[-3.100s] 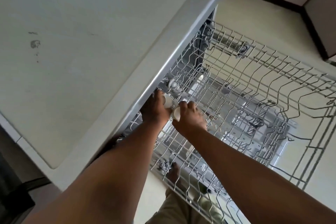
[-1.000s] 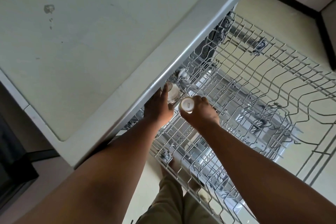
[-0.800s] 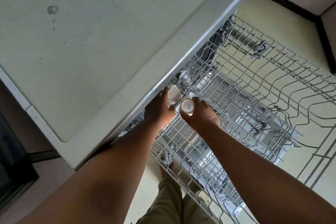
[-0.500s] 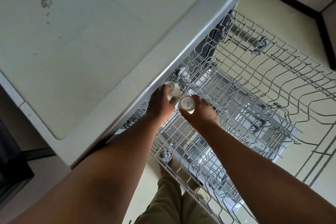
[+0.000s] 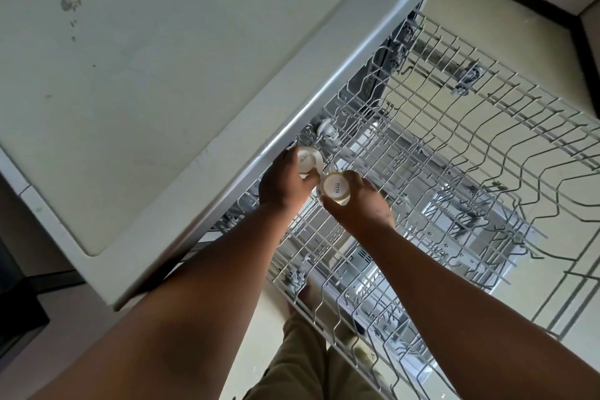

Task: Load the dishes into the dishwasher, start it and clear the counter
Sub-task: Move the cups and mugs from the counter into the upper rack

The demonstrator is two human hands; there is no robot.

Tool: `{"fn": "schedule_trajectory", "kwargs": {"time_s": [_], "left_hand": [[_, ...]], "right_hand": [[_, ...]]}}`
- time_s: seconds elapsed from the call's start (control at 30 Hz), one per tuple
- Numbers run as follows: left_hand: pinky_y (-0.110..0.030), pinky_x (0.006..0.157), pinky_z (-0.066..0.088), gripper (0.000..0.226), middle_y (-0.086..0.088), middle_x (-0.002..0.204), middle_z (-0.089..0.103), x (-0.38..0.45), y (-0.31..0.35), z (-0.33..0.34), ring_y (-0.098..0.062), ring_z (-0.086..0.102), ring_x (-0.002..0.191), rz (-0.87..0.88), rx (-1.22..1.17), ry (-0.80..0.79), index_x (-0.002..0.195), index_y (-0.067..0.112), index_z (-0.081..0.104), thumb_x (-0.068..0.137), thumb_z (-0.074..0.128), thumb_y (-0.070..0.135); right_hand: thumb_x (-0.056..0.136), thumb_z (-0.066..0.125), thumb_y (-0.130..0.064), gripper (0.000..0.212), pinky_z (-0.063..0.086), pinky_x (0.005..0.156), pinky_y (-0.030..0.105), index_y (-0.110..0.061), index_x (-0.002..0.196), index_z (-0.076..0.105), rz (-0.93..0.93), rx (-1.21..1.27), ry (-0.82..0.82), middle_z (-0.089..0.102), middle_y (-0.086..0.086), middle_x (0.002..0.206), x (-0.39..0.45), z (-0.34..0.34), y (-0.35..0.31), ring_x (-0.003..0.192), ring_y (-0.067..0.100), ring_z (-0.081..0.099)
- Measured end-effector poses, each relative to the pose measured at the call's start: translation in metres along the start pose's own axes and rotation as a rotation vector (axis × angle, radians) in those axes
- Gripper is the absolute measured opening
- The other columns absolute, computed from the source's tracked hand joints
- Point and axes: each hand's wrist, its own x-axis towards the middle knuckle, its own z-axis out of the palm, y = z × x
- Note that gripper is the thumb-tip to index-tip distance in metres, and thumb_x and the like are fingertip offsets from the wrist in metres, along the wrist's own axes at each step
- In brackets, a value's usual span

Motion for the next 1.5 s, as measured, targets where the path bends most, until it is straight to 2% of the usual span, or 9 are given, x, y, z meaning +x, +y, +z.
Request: {"fn": "schedule_trajectory", "kwargs": {"time_s": [0.2, 0.37, 0.57, 0.67, 0.83, 1.0, 1.13, 1.23, 1.5], "left_hand": [[-0.035, 0.08, 0.047, 0.051, -0.007, 0.121, 0.061, 0.003, 0.004, -0.002, -0.029, 0.056, 0.111, 0.036, 0.033, 0.013, 0.126, 0.017, 0.058, 0.078, 0.073, 0.028], [-0.038, 0.092, 0.047, 0.061, -0.009, 0.138, 0.051, 0.011, -0.002, 0.0, -0.029, 0.05, 0.124, -0.031, 0.086, -0.065, 0.141, 0.016, 0.045, 0.085, 0.067, 0.025], [-0.037, 0.095, 0.044, 0.06, -0.012, 0.138, 0.049, 0.021, 0.001, 0.004, -0.031, 0.05, 0.124, -0.029, 0.136, -0.124, 0.142, 0.014, 0.042, 0.087, 0.066, 0.026], [-0.04, 0.103, 0.042, 0.07, -0.011, 0.149, 0.039, 0.024, 0.001, 0.005, -0.032, 0.043, 0.131, -0.055, 0.175, -0.201, 0.152, 0.019, 0.028, 0.091, 0.062, 0.025], [-0.042, 0.105, 0.041, 0.087, -0.003, 0.155, 0.032, 0.024, -0.005, 0.002, -0.028, 0.038, 0.137, -0.148, -0.018, -0.282, 0.155, 0.029, 0.01, 0.085, 0.06, 0.017], [-0.042, 0.106, 0.041, 0.096, 0.001, 0.159, 0.024, 0.015, -0.007, 0.002, -0.023, 0.033, 0.141, -0.137, -0.06, -0.295, 0.155, 0.031, 0.002, 0.079, 0.057, 0.012], [-0.042, 0.102, 0.044, 0.095, -0.001, 0.159, 0.023, 0.012, -0.008, 0.0, -0.026, 0.04, 0.137, -0.131, -0.056, -0.293, 0.154, 0.034, 0.0, 0.082, 0.057, 0.012], [-0.044, 0.101, 0.044, 0.094, -0.001, 0.159, 0.023, 0.009, -0.009, -0.002, -0.028, 0.041, 0.135, -0.142, -0.069, -0.275, 0.154, 0.035, 0.001, 0.083, 0.06, 0.016], [-0.049, 0.102, 0.044, 0.1, -0.006, 0.16, 0.02, -0.002, -0.01, -0.006, -0.027, 0.035, 0.14, -0.091, -0.06, -0.285, 0.154, 0.032, -0.006, 0.086, 0.067, 0.021]], "right_hand": [[0.086, 0.058, -0.058, 0.053, 0.041, 0.06, 0.026, -0.025, 0.125, 0.044, -0.072, -0.049, 0.07, 0.058, 0.003, 0.101, 0.004, 0.005, -0.005, 0.07, 0.018, 0.051], [0.088, 0.057, -0.057, 0.056, 0.049, 0.06, 0.028, -0.025, 0.13, 0.041, -0.067, -0.087, 0.038, 0.059, 0.004, 0.104, 0.01, 0.006, -0.006, 0.073, 0.017, 0.054], [0.089, 0.056, -0.056, 0.057, 0.038, 0.059, 0.027, -0.019, 0.129, 0.039, -0.025, -0.137, 0.032, 0.058, 0.007, 0.106, 0.013, 0.012, -0.013, 0.073, 0.018, 0.049], [0.089, 0.054, -0.059, 0.057, 0.032, 0.054, 0.024, -0.018, 0.126, 0.041, -0.025, -0.182, 0.02, 0.06, 0.005, 0.102, 0.015, 0.009, -0.015, 0.074, 0.018, 0.051], [0.085, 0.056, -0.065, 0.057, 0.026, 0.046, 0.023, -0.022, 0.118, 0.038, 0.061, -0.199, -0.021, 0.055, -0.002, 0.082, 0.017, 0.008, -0.026, 0.07, 0.021, 0.055], [0.083, 0.049, -0.072, 0.06, 0.032, 0.049, 0.027, -0.023, 0.115, 0.033, 0.096, -0.232, -0.05, 0.057, 0.001, 0.086, 0.019, 0.008, -0.025, 0.071, 0.023, 0.054], [0.081, 0.05, -0.074, 0.067, 0.028, 0.049, 0.026, -0.022, 0.117, 0.029, 0.092, -0.248, -0.04, 0.058, 0.005, 0.094, 0.021, 0.008, -0.026, 0.074, 0.025, 0.053], [0.078, 0.051, -0.077, 0.072, 0.034, 0.051, 0.031, -0.023, 0.117, 0.025, 0.114, -0.246, -0.055, 0.049, 0.003, 0.085, 0.02, 0.006, -0.026, 0.074, 0.025, 0.053], [0.075, 0.054, -0.077, 0.08, 0.053, 0.072, 0.045, -0.021, 0.123, 0.024, 0.088, -0.254, -0.092, 0.059, 0.011, 0.104, 0.015, -0.005, -0.027, 0.093, 0.034, 0.063]]}}
